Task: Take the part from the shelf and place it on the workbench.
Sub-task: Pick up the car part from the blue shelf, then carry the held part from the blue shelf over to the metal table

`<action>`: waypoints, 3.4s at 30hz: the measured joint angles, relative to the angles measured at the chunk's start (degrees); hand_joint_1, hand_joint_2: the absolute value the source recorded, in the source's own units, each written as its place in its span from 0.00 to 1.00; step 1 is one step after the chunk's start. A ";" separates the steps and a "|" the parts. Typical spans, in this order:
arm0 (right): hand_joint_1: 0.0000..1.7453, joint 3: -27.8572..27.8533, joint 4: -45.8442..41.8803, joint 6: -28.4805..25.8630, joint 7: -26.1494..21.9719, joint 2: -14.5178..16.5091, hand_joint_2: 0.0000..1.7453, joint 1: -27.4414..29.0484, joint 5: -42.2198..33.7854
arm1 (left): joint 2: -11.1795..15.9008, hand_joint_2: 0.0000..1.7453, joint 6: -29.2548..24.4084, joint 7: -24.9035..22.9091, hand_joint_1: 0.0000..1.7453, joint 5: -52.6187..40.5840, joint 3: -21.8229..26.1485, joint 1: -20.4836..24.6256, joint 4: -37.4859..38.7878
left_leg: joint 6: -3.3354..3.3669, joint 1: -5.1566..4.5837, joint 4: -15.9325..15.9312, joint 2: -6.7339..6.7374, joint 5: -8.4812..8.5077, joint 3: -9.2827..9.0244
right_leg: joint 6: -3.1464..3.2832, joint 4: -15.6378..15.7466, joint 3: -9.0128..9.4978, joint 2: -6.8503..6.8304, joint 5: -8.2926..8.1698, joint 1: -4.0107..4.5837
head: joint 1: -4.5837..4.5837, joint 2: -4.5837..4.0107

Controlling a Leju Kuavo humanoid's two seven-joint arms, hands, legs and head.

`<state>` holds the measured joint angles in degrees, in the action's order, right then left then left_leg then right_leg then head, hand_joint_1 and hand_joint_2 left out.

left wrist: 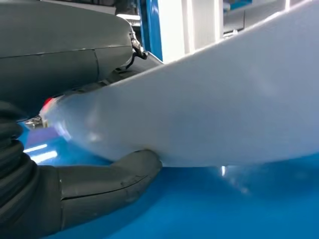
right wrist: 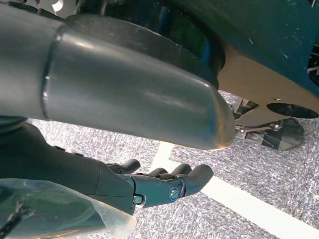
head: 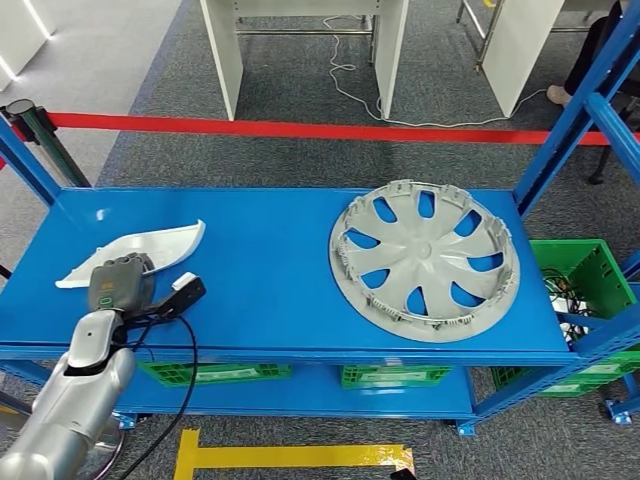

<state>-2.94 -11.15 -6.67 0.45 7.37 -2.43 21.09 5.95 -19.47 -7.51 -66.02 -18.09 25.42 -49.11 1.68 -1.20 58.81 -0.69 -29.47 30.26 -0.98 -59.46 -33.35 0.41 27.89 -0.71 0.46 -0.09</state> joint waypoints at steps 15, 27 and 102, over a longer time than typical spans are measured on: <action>0.00 -0.60 0.00 -0.47 -0.08 0.00 0.00 -0.32 2.02 | -3.89 1.00 13.08 28.76 1.00 53.80 9.89 -3.30 -4.13 | 0.03 -0.06 -0.04 -0.19 -0.02 -0.19 | -0.02 0.03 0.37 -0.34 0.08 -0.04 | 0.00 0.00; 0.00 -0.66 0.04 -1.66 -0.61 0.02 0.00 -0.38 2.87 | -9.36 0.75 26.64 34.16 1.00 76.43 15.95 -11.57 -11.06 | 0.18 -0.14 -0.06 -0.17 0.04 -0.50 | -0.15 0.07 0.67 -0.33 0.06 -0.13 | -0.02 0.00; 0.00 -6.48 0.43 0.01 -5.15 0.44 0.00 0.95 0.59 | -13.37 1.00 28.43 47.70 1.00 78.32 7.62 -37.81 -50.54 | 0.12 1.27 -2.91 0.63 0.33 -2.48 | -1.92 -0.21 -3.37 -0.67 -1.71 -0.64 | -0.25 0.00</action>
<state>-9.42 -10.72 -6.66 -4.69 7.80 -1.49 21.68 -7.42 8.96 40.19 12.30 -10.47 -12.39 -99.65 1.79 0.07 55.90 -0.05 -29.15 27.77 -2.91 -59.67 -36.72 -0.25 26.18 -1.35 0.21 -0.09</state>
